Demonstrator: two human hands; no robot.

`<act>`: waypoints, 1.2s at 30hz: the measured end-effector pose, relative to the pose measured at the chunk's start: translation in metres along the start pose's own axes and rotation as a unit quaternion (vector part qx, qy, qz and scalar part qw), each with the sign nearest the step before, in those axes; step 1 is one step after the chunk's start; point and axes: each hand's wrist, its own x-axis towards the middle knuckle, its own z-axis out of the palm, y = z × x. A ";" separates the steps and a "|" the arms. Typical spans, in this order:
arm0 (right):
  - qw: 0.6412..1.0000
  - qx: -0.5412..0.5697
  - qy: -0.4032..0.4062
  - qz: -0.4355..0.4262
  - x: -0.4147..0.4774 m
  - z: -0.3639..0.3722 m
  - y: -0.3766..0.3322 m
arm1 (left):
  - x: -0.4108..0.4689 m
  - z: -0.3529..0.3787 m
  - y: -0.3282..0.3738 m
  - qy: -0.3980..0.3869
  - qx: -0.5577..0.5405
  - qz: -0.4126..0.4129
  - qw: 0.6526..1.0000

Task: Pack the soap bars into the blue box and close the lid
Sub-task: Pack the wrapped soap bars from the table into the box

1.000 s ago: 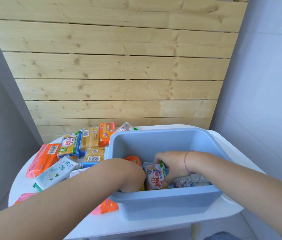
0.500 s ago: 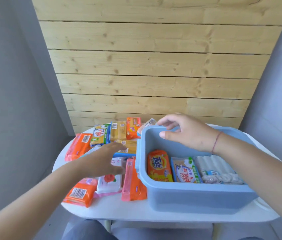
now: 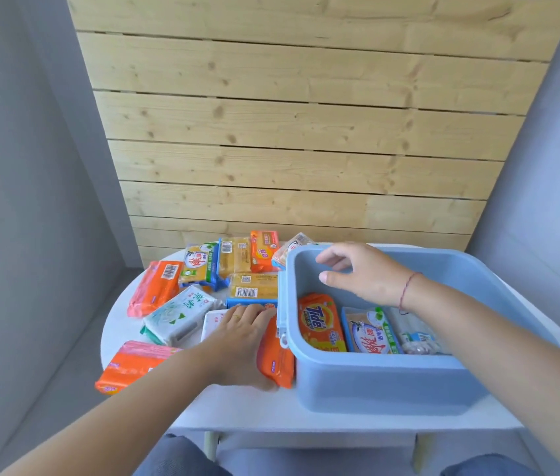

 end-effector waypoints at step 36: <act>0.981 0.140 0.114 0.073 -0.050 -0.078 0.025 | 0.007 -0.131 0.088 0.178 -0.234 0.065 0.954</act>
